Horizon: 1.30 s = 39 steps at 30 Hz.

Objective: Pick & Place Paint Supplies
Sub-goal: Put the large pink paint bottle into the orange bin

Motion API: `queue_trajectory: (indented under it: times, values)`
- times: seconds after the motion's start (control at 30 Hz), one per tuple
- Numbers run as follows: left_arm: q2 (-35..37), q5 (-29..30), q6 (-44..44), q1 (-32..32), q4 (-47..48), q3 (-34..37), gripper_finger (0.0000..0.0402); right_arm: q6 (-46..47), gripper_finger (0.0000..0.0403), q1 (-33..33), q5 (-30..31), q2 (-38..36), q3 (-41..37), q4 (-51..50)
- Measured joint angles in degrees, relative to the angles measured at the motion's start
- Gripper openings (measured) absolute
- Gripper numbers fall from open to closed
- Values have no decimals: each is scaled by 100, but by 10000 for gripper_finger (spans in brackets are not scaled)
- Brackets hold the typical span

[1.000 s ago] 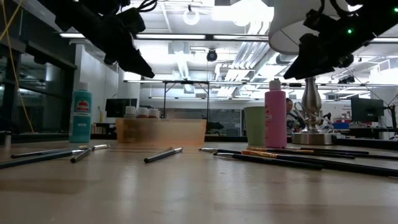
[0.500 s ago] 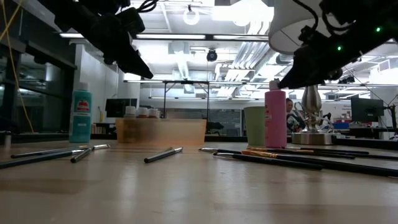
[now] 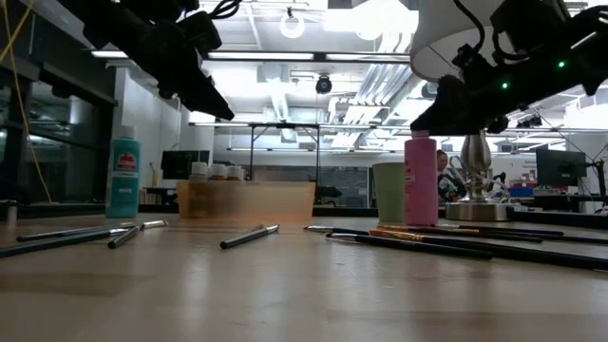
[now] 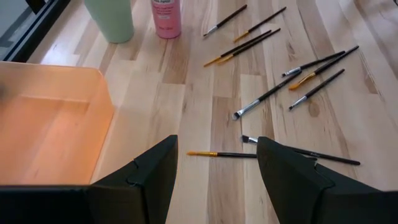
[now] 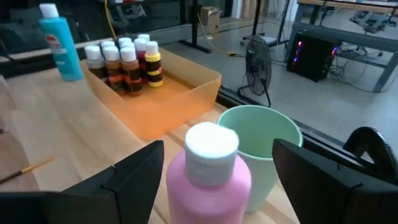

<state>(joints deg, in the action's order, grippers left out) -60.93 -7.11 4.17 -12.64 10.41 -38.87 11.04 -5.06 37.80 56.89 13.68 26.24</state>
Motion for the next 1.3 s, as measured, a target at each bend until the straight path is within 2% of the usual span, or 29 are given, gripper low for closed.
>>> queue_trajectory:
  times: [0.17, 0.27, 0.77, 1.13, 1.3]
  values:
    - [0, 0, 1, 0, 14, 0, 213, -89, 292, -144, -94, 494, -1, 526]
    - [0, 1, 1, 0, 30, 0, 213, -87, 277, -187, -229, 717, -3, 719]
    - [0, 3, 9, 0, 155, 0, 213, -231, 116, -185, -261, 763, 2, 1207]
    - [0, 4, 21, 0, 160, 0, 213, -49, 114, -183, -348, 763, 2, 1236]
    - [0, 4, 24, 0, 179, 0, 213, -26, 114, -179, -401, 735, 26, 1588]
